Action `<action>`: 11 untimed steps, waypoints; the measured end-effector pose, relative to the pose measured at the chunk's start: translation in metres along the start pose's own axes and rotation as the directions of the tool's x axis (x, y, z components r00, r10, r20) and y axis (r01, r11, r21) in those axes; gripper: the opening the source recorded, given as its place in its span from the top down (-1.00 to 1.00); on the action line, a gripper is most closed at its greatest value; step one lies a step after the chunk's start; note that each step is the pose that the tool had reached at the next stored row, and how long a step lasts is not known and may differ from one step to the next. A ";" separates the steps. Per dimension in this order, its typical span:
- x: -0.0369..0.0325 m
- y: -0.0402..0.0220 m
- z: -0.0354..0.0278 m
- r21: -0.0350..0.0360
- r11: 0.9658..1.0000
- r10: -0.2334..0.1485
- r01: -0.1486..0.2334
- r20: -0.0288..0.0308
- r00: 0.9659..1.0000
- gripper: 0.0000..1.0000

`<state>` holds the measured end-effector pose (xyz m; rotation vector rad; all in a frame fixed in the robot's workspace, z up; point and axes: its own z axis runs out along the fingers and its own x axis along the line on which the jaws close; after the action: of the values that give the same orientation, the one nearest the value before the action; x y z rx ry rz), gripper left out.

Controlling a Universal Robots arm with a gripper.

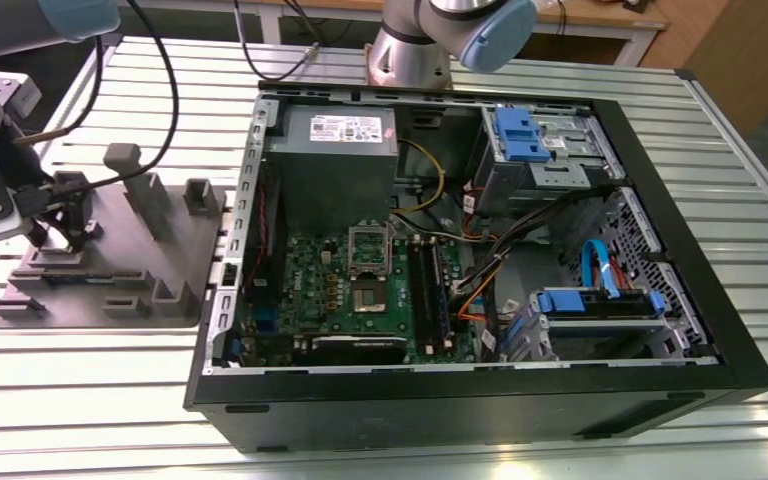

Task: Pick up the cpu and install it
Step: 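Pick up the cpu and move it towards the insertion slot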

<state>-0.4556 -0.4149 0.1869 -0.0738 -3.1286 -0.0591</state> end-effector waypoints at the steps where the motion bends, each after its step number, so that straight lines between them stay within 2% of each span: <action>1: 0.0000 0.0000 -0.0003 0.000 1.000 0.000 0.000 0.000 1.000 0.05; 11: 0.0001 0.0001 -0.0028 0.000 1.000 0.000 0.000 0.000 1.000 0.05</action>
<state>-0.4556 -0.4149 0.1896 -0.0738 -3.1286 -0.0591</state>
